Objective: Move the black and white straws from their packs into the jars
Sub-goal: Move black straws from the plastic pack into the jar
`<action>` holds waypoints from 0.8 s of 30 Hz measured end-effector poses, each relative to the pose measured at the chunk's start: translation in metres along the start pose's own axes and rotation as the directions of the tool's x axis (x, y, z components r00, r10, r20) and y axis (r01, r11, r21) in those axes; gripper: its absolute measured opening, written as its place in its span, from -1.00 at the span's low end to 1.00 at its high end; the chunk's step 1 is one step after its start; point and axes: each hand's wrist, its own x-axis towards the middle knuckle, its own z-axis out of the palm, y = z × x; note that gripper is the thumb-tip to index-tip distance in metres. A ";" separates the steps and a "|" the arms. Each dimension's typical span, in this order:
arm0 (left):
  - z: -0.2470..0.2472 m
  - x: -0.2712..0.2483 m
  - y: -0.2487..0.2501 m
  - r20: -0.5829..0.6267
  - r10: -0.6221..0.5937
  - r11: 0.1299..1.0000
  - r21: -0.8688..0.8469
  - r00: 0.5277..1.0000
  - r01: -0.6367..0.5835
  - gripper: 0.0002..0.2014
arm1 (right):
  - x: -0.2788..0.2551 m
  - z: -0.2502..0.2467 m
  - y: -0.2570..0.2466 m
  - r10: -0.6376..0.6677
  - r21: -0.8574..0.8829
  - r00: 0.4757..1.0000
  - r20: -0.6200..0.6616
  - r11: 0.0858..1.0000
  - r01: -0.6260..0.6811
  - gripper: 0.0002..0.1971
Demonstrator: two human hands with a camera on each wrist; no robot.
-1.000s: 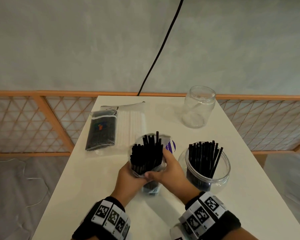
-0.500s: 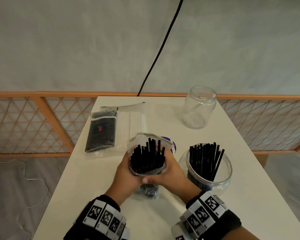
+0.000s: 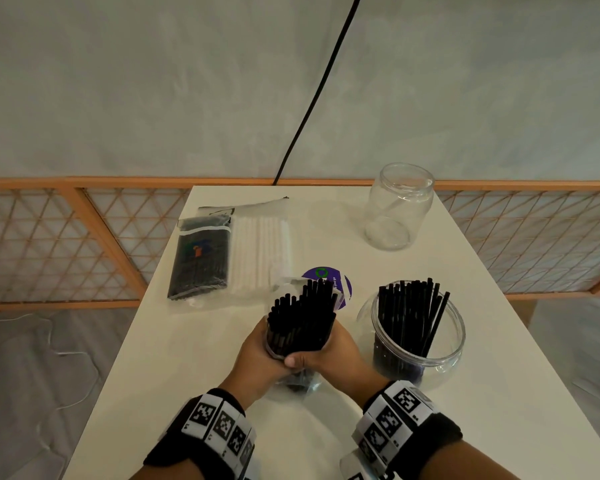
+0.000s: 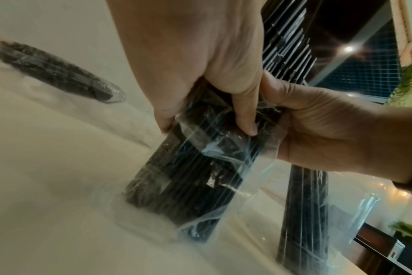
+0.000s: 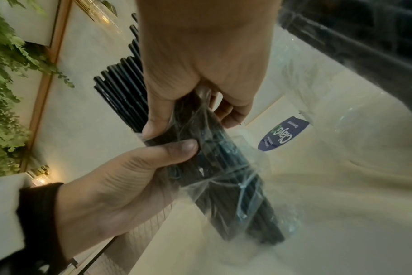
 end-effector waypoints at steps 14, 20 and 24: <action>-0.006 -0.001 0.008 0.063 -0.084 0.984 -0.155 0.994 0.093 -0.64 | -0.003 0.006 -0.017 -0.216 -0.321 0.976 -0.023 0.926 0.198 -0.40; -0.009 0.001 0.028 0.131 -0.011 0.953 -0.300 0.991 0.051 -0.49 | 0.003 0.005 -0.048 -0.224 -0.356 0.973 -0.055 0.915 0.190 -0.70; -0.003 0.002 0.039 0.146 0.038 0.945 -0.328 0.989 0.012 -0.44 | 0.004 0.003 -0.067 -0.143 -0.234 0.988 -0.065 0.964 0.124 -0.77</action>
